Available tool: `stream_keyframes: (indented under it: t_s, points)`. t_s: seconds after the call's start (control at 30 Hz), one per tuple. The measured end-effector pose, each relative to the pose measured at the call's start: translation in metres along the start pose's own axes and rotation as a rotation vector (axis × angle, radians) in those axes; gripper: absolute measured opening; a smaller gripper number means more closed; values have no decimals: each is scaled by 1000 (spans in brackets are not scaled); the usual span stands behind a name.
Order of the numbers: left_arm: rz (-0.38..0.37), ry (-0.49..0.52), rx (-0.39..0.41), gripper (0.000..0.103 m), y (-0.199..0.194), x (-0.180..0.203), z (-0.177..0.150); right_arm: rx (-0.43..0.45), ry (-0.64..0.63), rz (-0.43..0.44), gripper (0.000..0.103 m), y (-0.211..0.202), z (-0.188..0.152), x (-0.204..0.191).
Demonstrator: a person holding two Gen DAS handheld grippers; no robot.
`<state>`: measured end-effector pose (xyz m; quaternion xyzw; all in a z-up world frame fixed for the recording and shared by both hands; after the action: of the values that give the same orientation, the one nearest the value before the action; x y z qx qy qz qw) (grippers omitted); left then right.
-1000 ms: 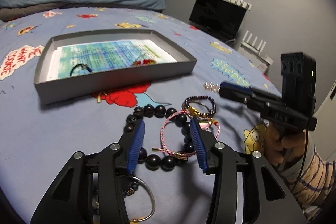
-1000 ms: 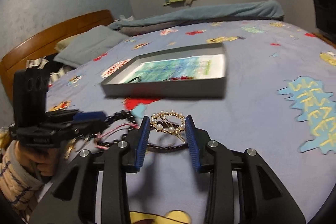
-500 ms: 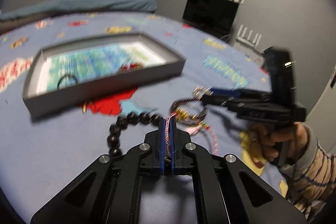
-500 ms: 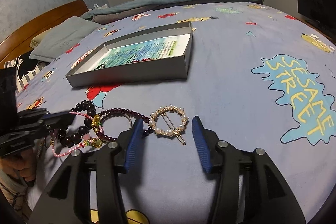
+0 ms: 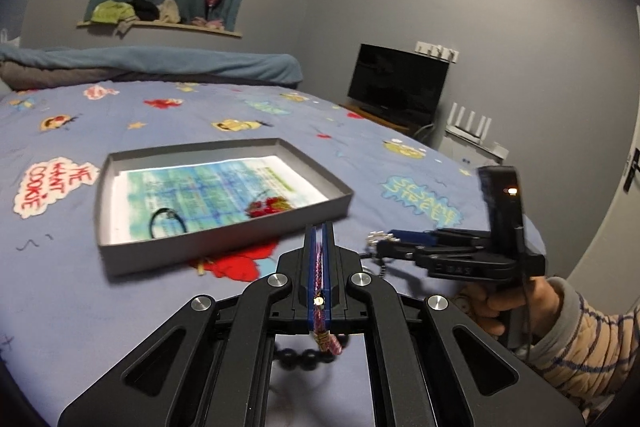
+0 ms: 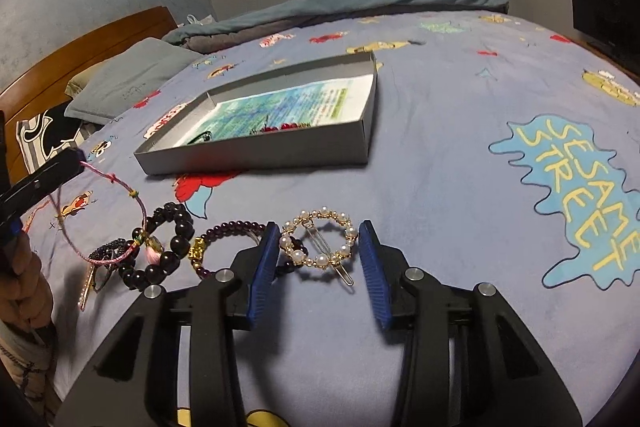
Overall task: Organize jewelry
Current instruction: 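Lift pink bracelet and pearl hairpin into the grey box and open both grippers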
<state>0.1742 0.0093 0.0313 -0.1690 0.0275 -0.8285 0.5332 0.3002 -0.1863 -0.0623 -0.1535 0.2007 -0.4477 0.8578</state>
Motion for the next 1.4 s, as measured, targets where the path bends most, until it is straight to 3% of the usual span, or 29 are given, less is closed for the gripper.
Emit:
stream_keyframes:
  t_s: [0.6, 1.4]
  points:
    - [131, -3, 58, 3, -17, -50, 25, 66, -48, 43, 41, -2, 37, -23]
    - [148, -27, 92, 3, 21, -100, 85, 75, -93, 102, 41, 64, 107, -43]
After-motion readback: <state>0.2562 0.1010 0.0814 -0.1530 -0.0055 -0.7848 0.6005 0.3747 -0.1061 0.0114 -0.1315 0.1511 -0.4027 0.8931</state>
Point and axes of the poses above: each gripper's, at about its wrist camera, not at the fingertips, and y roughly the way its jaws point, x to its right, z to its top, the point moved 6 cm from there along y, roughly the way its jaws point, and after that the axes turned 10 degrees about x, right-handed, at the moved point
